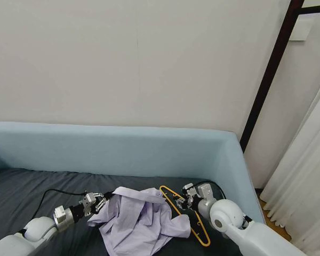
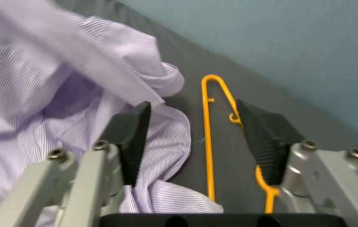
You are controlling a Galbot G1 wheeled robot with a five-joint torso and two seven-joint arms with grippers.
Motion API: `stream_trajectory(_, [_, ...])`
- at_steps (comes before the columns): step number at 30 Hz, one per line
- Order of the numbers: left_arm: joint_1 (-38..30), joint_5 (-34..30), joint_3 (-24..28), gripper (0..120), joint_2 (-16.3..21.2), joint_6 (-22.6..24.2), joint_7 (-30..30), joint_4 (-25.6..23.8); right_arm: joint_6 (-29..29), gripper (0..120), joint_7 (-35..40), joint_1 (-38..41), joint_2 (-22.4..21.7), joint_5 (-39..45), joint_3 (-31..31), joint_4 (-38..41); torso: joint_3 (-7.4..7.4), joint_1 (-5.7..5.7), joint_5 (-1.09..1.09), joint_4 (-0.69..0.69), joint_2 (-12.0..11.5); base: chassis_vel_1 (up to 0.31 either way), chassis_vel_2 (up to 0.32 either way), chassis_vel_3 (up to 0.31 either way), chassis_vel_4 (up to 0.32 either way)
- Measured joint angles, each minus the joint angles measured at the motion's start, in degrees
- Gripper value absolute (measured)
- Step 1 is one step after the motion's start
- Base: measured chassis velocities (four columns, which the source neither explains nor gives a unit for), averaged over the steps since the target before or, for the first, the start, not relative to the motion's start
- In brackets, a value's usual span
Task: Pick up the clothes from the sofa and hang them on the clothes hanger.
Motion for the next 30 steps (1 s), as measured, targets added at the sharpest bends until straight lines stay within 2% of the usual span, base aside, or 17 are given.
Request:
stream_trajectory(5, [0.08,-0.84,0.21,0,0.83,0.86,-0.61,-1.18,8.16,80,-4.52,-2.76,-1.33,-9.46,-3.41,1.6,0.0,0.0,0.0,-0.01,0.0,0.0,0.0,0.0,0.0])
stream_trajectory(6, [0.08,-0.84,0.21,0,0.83,0.86,-0.61,-1.18,8.16,80,-4.52,-2.76,-1.33,-9.46,-3.41,1.6,0.0,0.0,0.0,-0.01,0.0,0.0,0.0,0.0,0.0])
stream_trajectory(8, [0.38,-1.09,0.23,0,1.46,1.02,-1.0,-1.88,10.07,90,-4.99,-2.89,-0.12,-10.51,-4.72,0.97,0.0,0.0,0.0,0.0,0.0,0.0,0.0,0.0,0.0])
stream_trajectory(9, [0.94,-1.39,0.06,0,2.17,1.42,-1.58,-2.94,10.95,94,-4.52,-2.52,1.82,-10.35,-6.37,-0.31,0.0,0.0,0.01,0.02,0.0,0.0,0.0,0.0,0.0])
stream_trajectory(11, [1.31,-1.75,-0.17,0,2.53,1.72,-1.96,-3.66,11.39,98,-3.93,-2.2,2.85,-10.24,-7.21,-1.11,0.0,0.0,-0.01,0.02,0.0,0.0,0.0,0.0,0.0])
stream_trajectory(15, [3.31,-3.7,-1.74,0,3.74,3.35,-4.2,-7.54,12.57,100,0.38,-1.22,8.61,-8.28,-10.16,-6.21,0.0,0.0,0.0,0.01,0.0,0.0,0.0,0.0,0.0])
stream_trajectory(18, [4.16,-4.24,-2.49,0,4.28,3.92,-4.82,-9.01,13.1,100,2.11,-1.04,10.65,-7.52,-10.55,-8.41,0.0,0.0,-0.01,0.02,0.0,0.0,0.0,0.0,0.0])
stream_trajectory(19, [5.42,-4.86,-3.5,0,4.99,4.41,-5.42,-10.65,13.63,100,4.47,-0.91,12.84,-5.86,-10.66,-10.72,0.0,0.0,0.01,0.02,0.0,0.0,0.0,0.0,0.0])
stream_trajectory(30, [8.67,-5.08,-6.05,0,6.07,4.67,-6.39,-13.24,14.0,100,9.1,-1.07,16.22,-2.62,-11.35,-13.59,0.01,0.0,0.0,0.0,0.0,0.0,0.0,0.0,0.0])
